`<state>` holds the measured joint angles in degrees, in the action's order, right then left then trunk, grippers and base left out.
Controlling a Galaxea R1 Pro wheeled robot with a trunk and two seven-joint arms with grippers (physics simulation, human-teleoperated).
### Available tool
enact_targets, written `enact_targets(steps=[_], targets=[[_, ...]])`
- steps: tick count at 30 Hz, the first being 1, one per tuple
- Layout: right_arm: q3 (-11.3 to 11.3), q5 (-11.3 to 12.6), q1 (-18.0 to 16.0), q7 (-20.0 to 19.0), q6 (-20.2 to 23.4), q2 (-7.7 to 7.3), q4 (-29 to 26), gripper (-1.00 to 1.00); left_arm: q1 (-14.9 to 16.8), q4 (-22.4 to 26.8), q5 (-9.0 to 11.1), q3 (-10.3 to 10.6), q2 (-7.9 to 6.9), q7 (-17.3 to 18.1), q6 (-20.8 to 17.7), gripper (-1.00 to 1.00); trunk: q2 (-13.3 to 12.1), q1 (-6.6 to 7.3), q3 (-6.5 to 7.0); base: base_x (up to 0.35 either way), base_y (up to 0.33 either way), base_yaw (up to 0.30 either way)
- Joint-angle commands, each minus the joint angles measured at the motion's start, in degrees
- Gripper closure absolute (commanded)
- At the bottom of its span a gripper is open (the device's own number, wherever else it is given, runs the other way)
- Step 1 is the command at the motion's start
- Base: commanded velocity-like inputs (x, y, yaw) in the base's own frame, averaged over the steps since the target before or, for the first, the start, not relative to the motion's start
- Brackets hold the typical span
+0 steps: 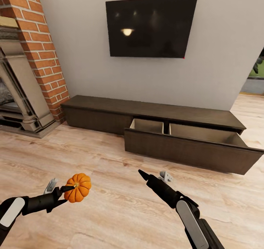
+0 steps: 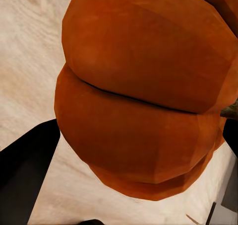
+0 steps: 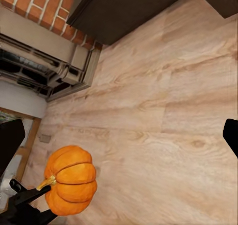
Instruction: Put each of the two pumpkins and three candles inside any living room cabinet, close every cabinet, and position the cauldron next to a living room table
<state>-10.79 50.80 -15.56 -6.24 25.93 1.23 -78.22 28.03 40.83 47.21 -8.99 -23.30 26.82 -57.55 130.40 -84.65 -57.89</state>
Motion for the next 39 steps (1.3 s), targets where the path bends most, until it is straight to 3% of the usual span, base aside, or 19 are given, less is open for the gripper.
enact_targets(steps=[1,19,31,34,39], targets=[[0.0,0.0,0.0,0.0,0.0,0.0,0.0,-1.0,0.0,0.0,0.7,0.0,0.01,-0.1,-0.1,1.0,0.0,0.0,0.0,0.312,0.0,0.284],[0.0,-0.5,0.0,0.0,0.0,0.61,0.0,-1.0,0.0,0.0,0.7,0.0,0.0,-0.1,-0.1,1.0,0.0,0.0,0.0,0.067,0.0,0.284],[0.0,-1.3,0.0,0.2,0.0,0.68,-0.1,-1.0,0.0,0.0,0.7,0.0,0.04,-0.1,0.0,1.0,0.0,0.0,0.0,0.288,0.016,0.284],[0.0,-2.9,0.0,0.3,0.0,1.44,-0.1,-1.0,0.0,0.0,0.7,0.0,0.04,-0.1,0.0,1.0,0.0,0.0,0.0,0.285,0.154,0.286],[0.0,-8.6,-0.1,0.3,0.3,4.31,-0.2,-1.0,0.0,-0.1,0.8,0.0,0.01,-0.1,-0.1,1.0,0.0,0.0,0.0,0.235,0.179,0.287]])
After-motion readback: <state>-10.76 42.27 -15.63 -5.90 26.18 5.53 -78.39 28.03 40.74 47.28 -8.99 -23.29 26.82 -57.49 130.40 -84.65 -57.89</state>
